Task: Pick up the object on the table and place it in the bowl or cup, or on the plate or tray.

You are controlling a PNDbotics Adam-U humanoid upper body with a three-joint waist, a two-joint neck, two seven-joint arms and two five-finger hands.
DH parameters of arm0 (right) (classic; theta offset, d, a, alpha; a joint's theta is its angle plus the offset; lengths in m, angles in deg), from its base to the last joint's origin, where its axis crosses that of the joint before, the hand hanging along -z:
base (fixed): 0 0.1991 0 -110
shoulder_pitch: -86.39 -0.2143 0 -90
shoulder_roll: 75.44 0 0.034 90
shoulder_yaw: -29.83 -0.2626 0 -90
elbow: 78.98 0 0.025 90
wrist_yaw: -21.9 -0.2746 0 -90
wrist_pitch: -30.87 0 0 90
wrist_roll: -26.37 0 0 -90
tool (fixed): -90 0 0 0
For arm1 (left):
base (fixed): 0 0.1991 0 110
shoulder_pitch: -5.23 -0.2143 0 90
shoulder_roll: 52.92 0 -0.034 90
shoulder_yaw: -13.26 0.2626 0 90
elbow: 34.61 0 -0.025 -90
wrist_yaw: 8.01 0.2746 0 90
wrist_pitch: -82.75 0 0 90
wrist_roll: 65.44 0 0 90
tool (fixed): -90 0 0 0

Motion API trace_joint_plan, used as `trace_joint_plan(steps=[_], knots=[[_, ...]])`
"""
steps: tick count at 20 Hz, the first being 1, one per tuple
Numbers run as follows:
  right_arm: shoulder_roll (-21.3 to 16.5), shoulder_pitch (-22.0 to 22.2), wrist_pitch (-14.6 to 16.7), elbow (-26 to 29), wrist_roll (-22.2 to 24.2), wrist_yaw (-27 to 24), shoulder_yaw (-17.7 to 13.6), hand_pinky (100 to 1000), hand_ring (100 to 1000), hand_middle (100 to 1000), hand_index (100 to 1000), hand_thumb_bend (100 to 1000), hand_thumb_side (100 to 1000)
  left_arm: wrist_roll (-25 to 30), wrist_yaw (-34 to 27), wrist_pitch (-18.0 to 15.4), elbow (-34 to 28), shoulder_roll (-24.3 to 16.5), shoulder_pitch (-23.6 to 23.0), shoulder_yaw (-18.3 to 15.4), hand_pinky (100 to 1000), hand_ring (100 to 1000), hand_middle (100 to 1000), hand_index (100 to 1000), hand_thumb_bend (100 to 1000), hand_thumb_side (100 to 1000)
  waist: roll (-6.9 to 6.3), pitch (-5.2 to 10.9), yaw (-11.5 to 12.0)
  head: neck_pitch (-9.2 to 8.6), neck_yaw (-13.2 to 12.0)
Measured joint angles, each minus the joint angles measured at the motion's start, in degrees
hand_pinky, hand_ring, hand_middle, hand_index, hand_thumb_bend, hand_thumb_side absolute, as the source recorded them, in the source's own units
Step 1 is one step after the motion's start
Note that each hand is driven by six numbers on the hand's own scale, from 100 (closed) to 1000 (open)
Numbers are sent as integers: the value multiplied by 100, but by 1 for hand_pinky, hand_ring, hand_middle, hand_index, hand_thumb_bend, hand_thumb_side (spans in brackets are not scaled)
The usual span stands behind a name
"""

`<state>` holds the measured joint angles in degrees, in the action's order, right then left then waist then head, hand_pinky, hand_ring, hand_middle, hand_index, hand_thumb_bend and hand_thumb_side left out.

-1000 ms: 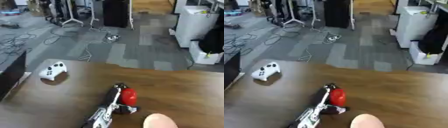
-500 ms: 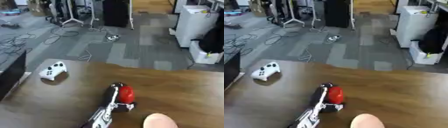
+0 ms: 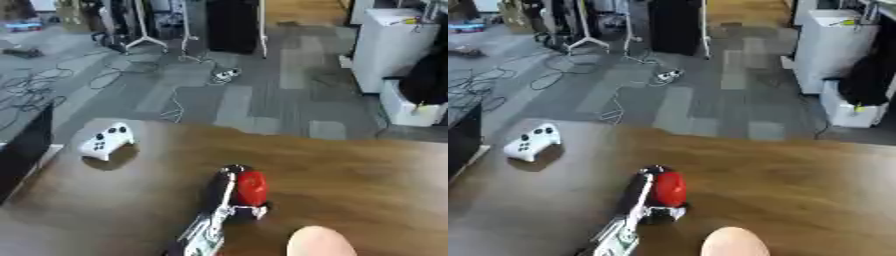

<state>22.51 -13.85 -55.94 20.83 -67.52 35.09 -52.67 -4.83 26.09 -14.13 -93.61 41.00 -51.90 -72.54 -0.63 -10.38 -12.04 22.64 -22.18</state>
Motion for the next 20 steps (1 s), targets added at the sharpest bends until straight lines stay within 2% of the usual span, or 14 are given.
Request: trace_joint_plan(steps=[6,14,20], knots=[[0,-3,-2,-3,-3,4,-1,664,500,765,812,346,645,60,-89,-37,-196,-6,-89,71,100,675,100,102,218,100,-32,-13,12,19,6],[0,-3,-12,-39,-17,10,-5,664,499,765,813,343,645,374,-1076,216,-1121,-273,-261,179,100,645,100,101,202,100,-69,-18,53,50,107],[-1,2,-12,-95,-17,32,-5,664,499,765,813,341,644,629,-1545,442,-1730,-509,-304,283,100,632,100,102,196,100,-69,-10,86,51,153]])
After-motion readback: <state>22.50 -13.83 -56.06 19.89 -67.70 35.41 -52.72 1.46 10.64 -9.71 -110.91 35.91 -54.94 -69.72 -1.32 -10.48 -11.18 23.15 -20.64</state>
